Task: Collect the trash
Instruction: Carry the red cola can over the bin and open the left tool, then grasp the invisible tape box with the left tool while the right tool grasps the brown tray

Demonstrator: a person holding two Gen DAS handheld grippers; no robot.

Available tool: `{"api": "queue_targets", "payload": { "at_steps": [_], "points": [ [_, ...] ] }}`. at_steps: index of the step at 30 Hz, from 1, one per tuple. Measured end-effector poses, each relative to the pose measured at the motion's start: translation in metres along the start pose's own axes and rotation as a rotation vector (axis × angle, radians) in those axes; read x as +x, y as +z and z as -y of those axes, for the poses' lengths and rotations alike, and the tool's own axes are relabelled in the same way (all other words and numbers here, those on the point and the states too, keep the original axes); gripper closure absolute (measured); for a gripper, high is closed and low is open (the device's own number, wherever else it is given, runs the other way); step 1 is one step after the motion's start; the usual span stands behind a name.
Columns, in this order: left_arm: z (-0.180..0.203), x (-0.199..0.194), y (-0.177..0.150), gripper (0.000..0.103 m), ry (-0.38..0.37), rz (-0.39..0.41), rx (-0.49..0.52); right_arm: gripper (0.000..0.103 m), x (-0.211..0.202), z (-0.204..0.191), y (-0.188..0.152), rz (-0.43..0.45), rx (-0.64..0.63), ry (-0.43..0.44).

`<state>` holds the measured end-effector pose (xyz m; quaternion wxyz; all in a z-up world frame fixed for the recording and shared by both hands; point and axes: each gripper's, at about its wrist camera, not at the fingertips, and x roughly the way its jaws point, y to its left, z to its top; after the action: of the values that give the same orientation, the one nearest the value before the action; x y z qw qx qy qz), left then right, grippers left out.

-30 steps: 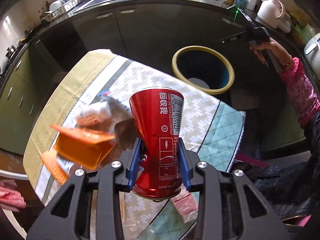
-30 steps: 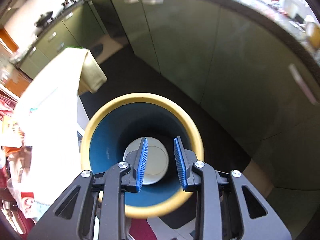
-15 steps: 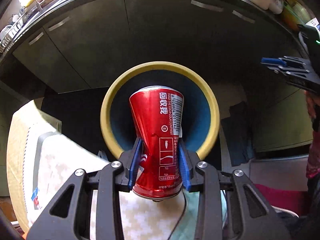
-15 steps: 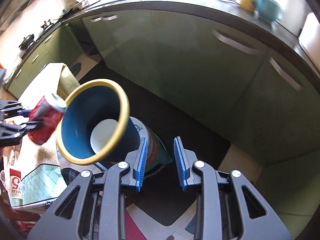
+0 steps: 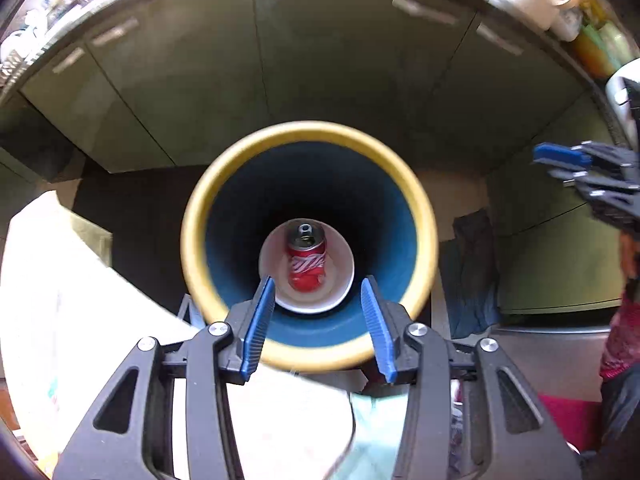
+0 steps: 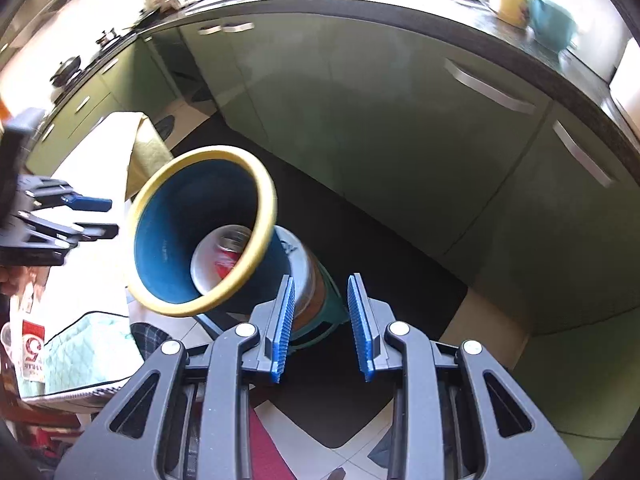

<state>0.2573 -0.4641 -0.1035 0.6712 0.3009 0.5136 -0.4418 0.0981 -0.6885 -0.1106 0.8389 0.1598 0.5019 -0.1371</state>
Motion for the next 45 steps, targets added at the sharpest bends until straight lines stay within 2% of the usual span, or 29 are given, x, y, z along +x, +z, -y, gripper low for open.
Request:
{"api": "queue_targets", "payload": {
  "at_steps": [2, 5, 9, 12, 14, 18, 20, 23, 26, 31, 45],
  "points": [
    [-0.011, -0.040, -0.021, 0.054, 0.002, 0.041, -0.020, 0.075, -0.001, -0.021, 0.006, -0.002, -0.044, 0.022],
    [-0.029, -0.096, -0.064, 0.050, 0.046, 0.083, -0.074, 0.075, -0.001, -0.064, 0.014, -0.014, -0.138, 0.077],
    [-0.063, -0.161, -0.140, 0.040, 0.122, 0.098, -0.219, 0.064, 0.007, -0.146, 0.027, -0.055, -0.307, 0.193],
    [-0.086, -0.192, -0.203, 0.036, 0.171, 0.093, -0.334, 0.064, 0.015, -0.219, 0.030, -0.103, -0.450, 0.274],
    [-0.103, -0.199, -0.245, 0.035, 0.186, 0.066, -0.397, 0.064, 0.019, -0.268, 0.029, -0.131, -0.538, 0.316],
    [-0.131, -0.180, -0.296, 0.036, 0.171, -0.024, -0.472, 0.066, 0.022, -0.351, 0.030, -0.164, -0.679, 0.341],
    [-0.138, -0.166, -0.315, 0.037, 0.145, -0.057, -0.475, 0.066, 0.022, -0.380, 0.028, -0.168, -0.732, 0.341],
    [-0.139, -0.137, -0.320, 0.041, 0.121, -0.103, -0.429, 0.066, 0.020, -0.415, 0.024, -0.184, -0.789, 0.348],
    [-0.151, -0.112, -0.330, 0.043, 0.110, -0.136, -0.403, 0.066, 0.016, -0.433, 0.014, -0.195, -0.835, 0.341],
    [-0.163, -0.089, -0.333, 0.044, 0.140, -0.178, -0.369, 0.066, 0.014, -0.434, 0.008, -0.213, -0.860, 0.337],
    [-0.185, -0.054, -0.343, 0.043, 0.119, -0.253, -0.365, 0.066, 0.025, -0.431, 0.006, -0.250, -0.866, 0.335]
  ]
}}
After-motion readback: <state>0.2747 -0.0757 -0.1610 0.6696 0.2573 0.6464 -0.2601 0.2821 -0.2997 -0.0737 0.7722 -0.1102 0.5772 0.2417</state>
